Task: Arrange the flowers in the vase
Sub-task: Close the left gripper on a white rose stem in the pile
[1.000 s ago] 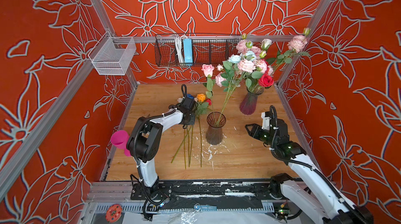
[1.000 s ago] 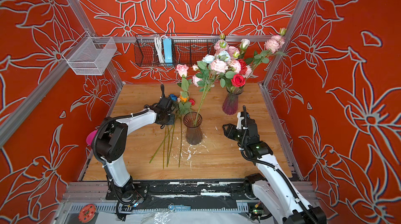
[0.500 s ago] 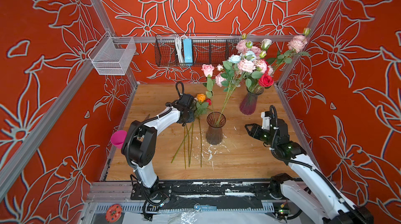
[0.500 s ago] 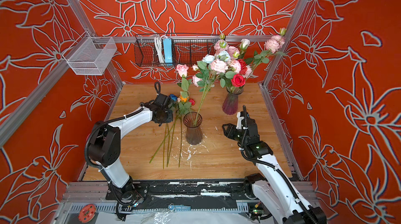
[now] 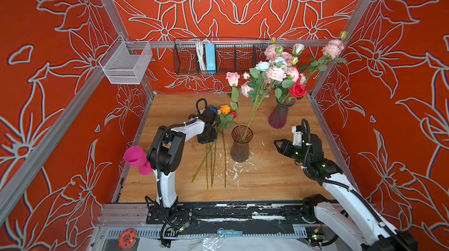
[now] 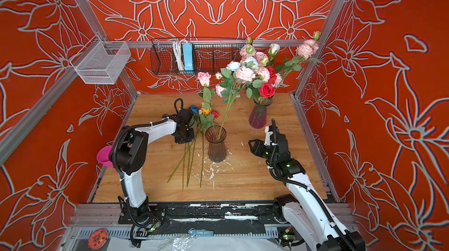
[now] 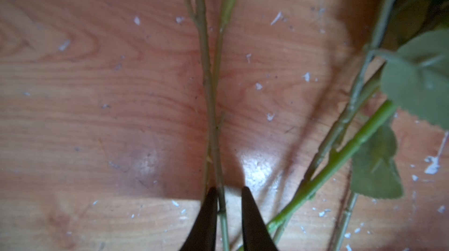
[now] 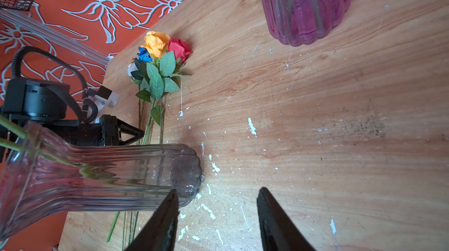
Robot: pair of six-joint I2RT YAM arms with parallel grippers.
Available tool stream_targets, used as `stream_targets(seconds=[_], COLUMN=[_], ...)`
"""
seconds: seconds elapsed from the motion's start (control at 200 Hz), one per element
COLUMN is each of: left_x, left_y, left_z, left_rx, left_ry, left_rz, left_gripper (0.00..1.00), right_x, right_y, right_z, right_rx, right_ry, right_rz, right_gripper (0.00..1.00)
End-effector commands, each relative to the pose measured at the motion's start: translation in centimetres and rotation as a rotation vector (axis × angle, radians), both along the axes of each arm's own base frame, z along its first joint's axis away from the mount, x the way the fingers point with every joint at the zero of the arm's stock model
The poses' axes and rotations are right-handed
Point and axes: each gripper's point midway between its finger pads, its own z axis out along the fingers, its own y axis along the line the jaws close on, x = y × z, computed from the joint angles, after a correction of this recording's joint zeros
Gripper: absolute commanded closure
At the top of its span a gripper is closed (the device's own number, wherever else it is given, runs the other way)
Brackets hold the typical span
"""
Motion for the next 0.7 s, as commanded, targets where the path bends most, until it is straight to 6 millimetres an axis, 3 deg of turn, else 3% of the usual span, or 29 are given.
stream_targets(seconds=[0.0, 0.19, 0.4, 0.696], left_x=[-1.0, -0.4, -0.1, -2.6], left_y=[0.3, 0.3, -0.1, 1.0], left_z=[-1.1, 2.5, 8.3, 14.2], left_rx=[0.019, -0.002, -0.082, -0.155], left_ry=[0.055, -0.045, -0.194, -0.378], left_rz=[0.02, 0.01, 0.028, 0.068], left_gripper=[0.86, 1.0, 1.0, 1.0], right_x=[0.2, 0.4, 0.3, 0.3], right_y=[0.6, 0.5, 0.4, 0.7], right_z=[0.5, 1.5, 1.6, 2.1], right_rx=[0.022, 0.017, 0.015, 0.03], right_ry=[-0.013, -0.037, -0.044, -0.059], right_rz=[0.021, 0.016, 0.011, 0.028], right_gripper=[0.46, 0.47, 0.46, 0.46])
